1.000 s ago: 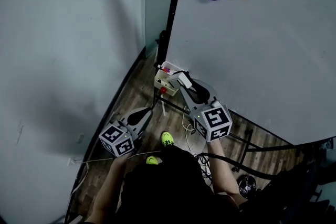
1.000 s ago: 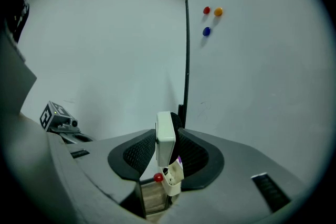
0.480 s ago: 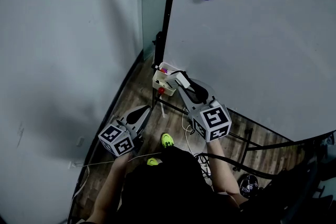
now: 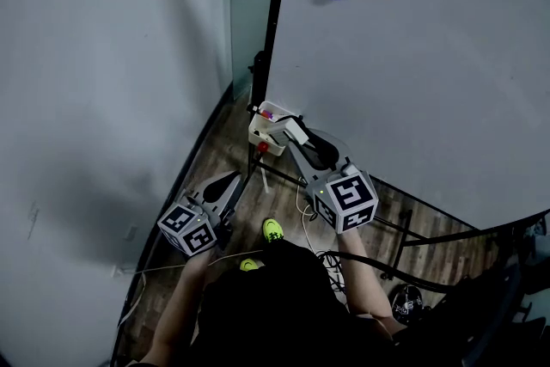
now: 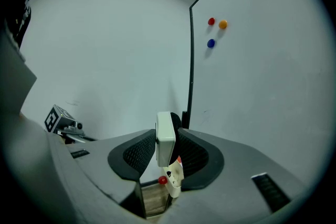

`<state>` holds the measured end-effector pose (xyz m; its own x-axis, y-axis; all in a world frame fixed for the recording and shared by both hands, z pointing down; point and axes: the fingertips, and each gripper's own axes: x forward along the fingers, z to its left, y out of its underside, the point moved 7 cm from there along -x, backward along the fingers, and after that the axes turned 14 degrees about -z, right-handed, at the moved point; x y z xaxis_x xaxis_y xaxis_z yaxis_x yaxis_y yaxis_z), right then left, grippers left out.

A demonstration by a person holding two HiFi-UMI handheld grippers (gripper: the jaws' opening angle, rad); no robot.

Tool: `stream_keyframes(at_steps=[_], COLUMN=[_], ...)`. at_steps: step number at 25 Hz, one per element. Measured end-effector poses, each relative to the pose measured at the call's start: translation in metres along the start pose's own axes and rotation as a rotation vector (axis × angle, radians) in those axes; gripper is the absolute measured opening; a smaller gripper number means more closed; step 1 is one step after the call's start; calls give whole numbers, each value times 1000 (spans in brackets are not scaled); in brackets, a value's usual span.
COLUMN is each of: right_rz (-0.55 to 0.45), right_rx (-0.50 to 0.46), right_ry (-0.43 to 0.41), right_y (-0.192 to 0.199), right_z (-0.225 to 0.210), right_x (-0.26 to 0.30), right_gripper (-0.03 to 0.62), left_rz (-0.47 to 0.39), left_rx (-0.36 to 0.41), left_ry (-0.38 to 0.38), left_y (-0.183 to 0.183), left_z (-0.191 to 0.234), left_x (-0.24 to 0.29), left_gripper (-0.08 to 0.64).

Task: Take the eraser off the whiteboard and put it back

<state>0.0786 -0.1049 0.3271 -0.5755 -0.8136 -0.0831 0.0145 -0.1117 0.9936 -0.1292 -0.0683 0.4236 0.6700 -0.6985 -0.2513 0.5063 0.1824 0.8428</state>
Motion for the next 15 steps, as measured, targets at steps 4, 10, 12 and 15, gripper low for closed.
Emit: stream_keyframes(at_steps=[4,10,12,15], right_rz=[-2,2,8,15], right_rx=[-4,-14,-18,-20], right_ry=[-3,-17,-22,-23], right_y=[-3,-2,-1,2], right_z=[1,2,2,0], right_x=[0,2,3,4], right_gripper=[135,135,135,135], left_rz=[-3,6,5,2], left_rx=[5,-2,-5,-7], left_ry=[-7,-11,-14,-15], left_y=[0,3,3,3], left_z=[-2,-1,0,0], left_x=[-3,-4,-4,-3], left_gripper=[11,11,11,11])
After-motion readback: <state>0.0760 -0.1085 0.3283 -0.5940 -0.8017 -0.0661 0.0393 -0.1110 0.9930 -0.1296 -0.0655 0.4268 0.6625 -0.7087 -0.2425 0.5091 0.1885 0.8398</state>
